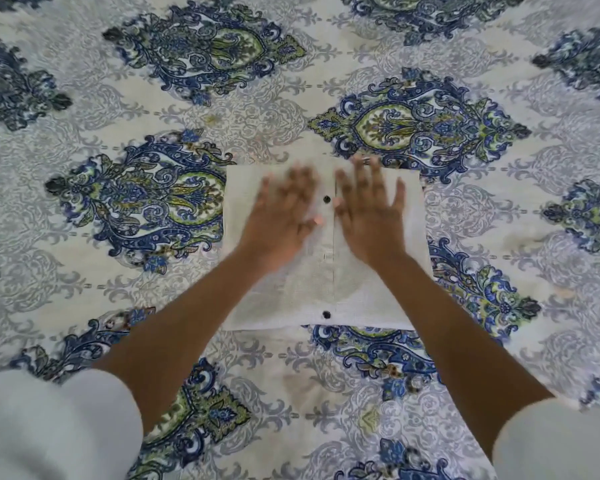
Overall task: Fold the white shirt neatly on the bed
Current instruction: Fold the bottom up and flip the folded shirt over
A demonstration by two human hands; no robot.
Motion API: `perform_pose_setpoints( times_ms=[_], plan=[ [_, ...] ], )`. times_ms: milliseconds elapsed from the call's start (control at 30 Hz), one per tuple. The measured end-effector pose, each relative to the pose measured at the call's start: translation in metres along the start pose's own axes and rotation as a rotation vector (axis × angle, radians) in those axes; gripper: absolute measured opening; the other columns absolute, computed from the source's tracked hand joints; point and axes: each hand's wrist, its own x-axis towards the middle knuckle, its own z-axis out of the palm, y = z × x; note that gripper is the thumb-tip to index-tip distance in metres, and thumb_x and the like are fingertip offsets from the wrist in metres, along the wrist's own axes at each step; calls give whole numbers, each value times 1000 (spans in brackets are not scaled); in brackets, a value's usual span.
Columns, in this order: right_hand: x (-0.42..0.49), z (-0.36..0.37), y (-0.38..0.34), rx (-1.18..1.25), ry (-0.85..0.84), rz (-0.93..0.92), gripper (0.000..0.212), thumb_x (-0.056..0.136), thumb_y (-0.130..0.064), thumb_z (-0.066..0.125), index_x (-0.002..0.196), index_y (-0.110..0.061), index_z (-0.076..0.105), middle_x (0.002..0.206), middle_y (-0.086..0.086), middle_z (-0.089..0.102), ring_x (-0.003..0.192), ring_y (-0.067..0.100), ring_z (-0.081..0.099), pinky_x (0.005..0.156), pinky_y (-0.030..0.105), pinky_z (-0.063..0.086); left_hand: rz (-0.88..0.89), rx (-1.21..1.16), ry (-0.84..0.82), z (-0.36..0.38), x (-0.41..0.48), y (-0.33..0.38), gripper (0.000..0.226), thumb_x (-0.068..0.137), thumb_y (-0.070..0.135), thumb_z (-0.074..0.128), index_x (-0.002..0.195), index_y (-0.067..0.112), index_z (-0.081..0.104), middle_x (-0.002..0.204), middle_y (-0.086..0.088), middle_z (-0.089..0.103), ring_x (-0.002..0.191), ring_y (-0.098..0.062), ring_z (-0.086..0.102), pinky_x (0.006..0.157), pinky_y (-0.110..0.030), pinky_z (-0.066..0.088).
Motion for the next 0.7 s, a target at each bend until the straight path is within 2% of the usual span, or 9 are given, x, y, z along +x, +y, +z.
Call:
perform_pose_setpoints(
  times_ms=[67, 133, 267, 333, 400, 467, 533, 600, 700],
  plan=[
    [-13, 13, -1, -21, -65, -17, 60, 90, -47, -2, 149, -35, 2, 160, -5, -2, 147, 21, -1, 114, 54, 1, 38, 11, -58, 16, -13, 18, 63, 97, 47, 5, 149, 16, -10, 156, -1, -19, 142, -15, -22, 117, -42, -12],
    [-10, 20, 10, -3, -71, 55, 53, 95, -48, 5, 147, -41, 2, 160, -6, -2, 147, 19, 0, 114, 53, 0, -33, 22, -37, 25, -14, 16, 61, 98, 45, 6, 150, 15, -6, 158, 1, -15, 142, -13, -20, 117, -42, -10],
    [-18, 14, 3, 61, -66, 206, 54, 99, -43, 14, 149, -33, -2, 160, 1, -7, 147, 20, -6, 114, 55, -4, -214, -90, -43, 23, -30, 21, 62, 95, 48, 0, 147, 18, -16, 151, 4, -28, 141, -15, -23, 116, -43, -14],
    [-53, 19, -13, 70, -42, 137, 58, 95, -43, 12, 150, -25, 7, 159, 6, 3, 147, 22, 4, 113, 57, 4, -133, -99, -31, 30, -59, 34, 61, 94, 49, -5, 147, 20, -15, 154, 2, -21, 142, -15, -18, 116, -42, -13],
    [-94, 24, -19, 69, -62, 62, 57, 94, -43, 17, 149, -24, 21, 158, 3, 17, 145, 24, 18, 112, 57, 13, -48, -32, -45, 37, -88, 37, 61, 96, 48, -5, 150, 19, -3, 159, 1, -4, 145, -16, -8, 117, -43, -5],
    [-117, 29, -1, 21, -78, 114, 59, 95, -49, 14, 150, -29, 11, 159, 0, 6, 147, 22, 9, 115, 54, 4, -109, 2, -44, 39, -103, 31, 62, 96, 48, -3, 150, 19, 0, 159, 0, -4, 146, -18, -7, 117, -43, -5],
    [-117, 20, 14, 113, -107, 357, 64, 95, -56, 14, 150, -28, -3, 159, 0, -9, 147, 23, -5, 114, 50, -5, -196, -60, -51, 30, -104, 26, 63, 93, 50, -3, 148, 20, -9, 156, 1, -16, 143, -18, -17, 116, -40, -14],
    [-109, 5, 22, 369, -33, 605, 71, 95, -53, 35, 151, -19, 7, 159, 7, 2, 145, 30, 4, 115, 50, 5, -165, -201, -49, 19, -97, 32, 62, 90, 50, -3, 144, 22, -14, 152, 4, -21, 141, -16, -22, 116, -35, -16],
    [-94, -12, 34, 718, 23, 691, 66, 86, -44, 59, 139, -9, 38, 140, 15, 39, 128, 33, 38, 103, 46, 35, -16, -297, -74, 15, -82, 46, 57, 94, 46, 6, 145, 24, -9, 153, 7, -16, 141, -12, -18, 118, -38, -8]
  ],
)
